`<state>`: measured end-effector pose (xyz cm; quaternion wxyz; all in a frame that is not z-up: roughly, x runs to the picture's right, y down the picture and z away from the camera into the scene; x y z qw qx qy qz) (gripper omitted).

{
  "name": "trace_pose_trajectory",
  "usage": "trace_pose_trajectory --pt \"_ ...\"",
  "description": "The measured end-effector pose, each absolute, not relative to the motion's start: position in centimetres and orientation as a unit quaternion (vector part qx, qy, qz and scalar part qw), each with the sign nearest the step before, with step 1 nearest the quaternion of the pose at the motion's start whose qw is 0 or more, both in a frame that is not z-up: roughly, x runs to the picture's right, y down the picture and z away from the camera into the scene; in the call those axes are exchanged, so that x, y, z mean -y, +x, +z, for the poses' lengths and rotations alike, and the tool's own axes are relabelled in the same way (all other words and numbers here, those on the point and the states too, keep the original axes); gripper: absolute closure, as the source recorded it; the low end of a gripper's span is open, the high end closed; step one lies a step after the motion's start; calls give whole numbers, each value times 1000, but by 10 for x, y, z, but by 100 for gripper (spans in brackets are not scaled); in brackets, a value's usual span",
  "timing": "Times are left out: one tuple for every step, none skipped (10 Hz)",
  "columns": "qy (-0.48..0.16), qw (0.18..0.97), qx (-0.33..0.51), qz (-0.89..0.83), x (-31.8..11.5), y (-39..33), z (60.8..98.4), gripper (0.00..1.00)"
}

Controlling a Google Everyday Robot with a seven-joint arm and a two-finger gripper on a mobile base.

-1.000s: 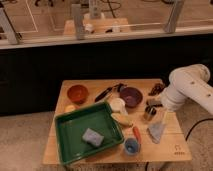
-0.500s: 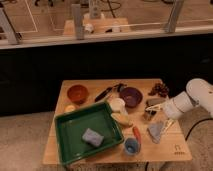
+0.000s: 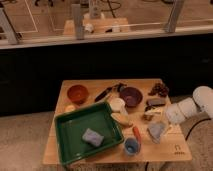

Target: Place pepper in table surface

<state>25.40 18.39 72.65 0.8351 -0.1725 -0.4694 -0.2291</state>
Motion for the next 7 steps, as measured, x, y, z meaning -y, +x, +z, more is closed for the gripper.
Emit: trace_pose_trajectory --pt "-175 843 443 -250 -184 245 728 20" --pt "-176 850 408 -285 -187 232 730 20" --pt "-179 852 381 -312 -190 222 730 20" --pt "-182 849 368 -333 -194 218 727 20" --pt "-183 842 361 -356 -200 213 719 20" --pt "-183 834 357 -378 -207 210 713 20" --pt "-182 824 353 -404 -211 206 709 20"
